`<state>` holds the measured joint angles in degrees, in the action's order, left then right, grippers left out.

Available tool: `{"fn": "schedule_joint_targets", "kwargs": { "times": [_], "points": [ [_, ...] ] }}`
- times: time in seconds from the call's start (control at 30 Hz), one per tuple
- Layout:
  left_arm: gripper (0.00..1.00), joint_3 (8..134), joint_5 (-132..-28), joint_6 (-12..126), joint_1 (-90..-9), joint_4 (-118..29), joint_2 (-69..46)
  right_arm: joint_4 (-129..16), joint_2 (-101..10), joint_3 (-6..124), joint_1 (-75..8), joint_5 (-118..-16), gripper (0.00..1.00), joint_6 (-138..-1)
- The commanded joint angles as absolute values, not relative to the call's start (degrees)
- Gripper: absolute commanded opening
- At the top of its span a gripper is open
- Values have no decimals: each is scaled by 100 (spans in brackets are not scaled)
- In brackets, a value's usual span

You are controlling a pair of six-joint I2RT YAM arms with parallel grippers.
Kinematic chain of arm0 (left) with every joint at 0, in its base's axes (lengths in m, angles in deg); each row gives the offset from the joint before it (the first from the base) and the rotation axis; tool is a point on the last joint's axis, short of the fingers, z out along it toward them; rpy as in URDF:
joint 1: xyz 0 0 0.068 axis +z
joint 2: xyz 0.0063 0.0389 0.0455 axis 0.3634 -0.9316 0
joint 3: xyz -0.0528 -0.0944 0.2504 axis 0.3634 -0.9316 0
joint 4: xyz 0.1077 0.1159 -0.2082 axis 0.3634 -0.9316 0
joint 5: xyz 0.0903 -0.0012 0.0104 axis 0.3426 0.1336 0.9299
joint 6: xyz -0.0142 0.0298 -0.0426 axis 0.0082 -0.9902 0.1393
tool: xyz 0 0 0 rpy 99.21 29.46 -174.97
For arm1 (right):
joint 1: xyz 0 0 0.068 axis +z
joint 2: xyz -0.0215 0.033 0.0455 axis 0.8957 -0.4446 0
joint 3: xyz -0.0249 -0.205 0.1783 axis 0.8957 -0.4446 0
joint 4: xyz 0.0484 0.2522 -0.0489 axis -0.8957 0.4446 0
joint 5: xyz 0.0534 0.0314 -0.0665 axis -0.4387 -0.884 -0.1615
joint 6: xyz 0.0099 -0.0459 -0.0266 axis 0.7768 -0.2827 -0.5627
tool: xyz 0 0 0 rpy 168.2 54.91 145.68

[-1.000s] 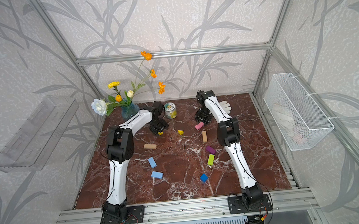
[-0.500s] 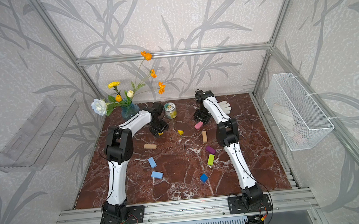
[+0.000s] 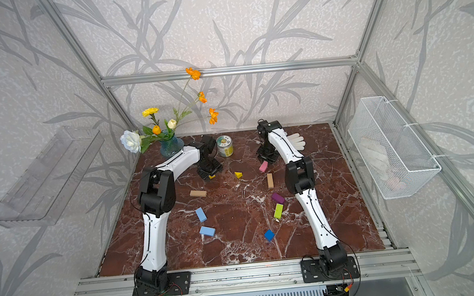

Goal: Assemble a heart with building blocks
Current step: Assemble the building block at the center of the board.

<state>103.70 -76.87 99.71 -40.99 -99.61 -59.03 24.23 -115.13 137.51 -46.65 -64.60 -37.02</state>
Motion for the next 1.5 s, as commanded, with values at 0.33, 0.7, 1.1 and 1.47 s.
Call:
{"fn": "schedule_joint_targets", "kwargs": {
  "times": [0.33, 0.7, 1.1, 1.47],
  "points": [
    [66, 10084, -7724, 9955, -4065, -10089, -5917, 2350, -11379, 13375, -4300, -6464, 7, -3622],
    [66, 9967, -7802, 9945, -4028, -9944, -5879, 2255, -11135, 12894, -3742, -6750, 1, -3383],
    [66, 9772, -7888, 9857, -3960, -9820, -5783, 1991, -10963, 12366, -3409, -6835, 0, -2915],
    [66, 9637, -7934, 9804, -3880, -9754, -5710, 1883, -11036, 12372, -3416, -6846, 0, -2502]
  ]
}}
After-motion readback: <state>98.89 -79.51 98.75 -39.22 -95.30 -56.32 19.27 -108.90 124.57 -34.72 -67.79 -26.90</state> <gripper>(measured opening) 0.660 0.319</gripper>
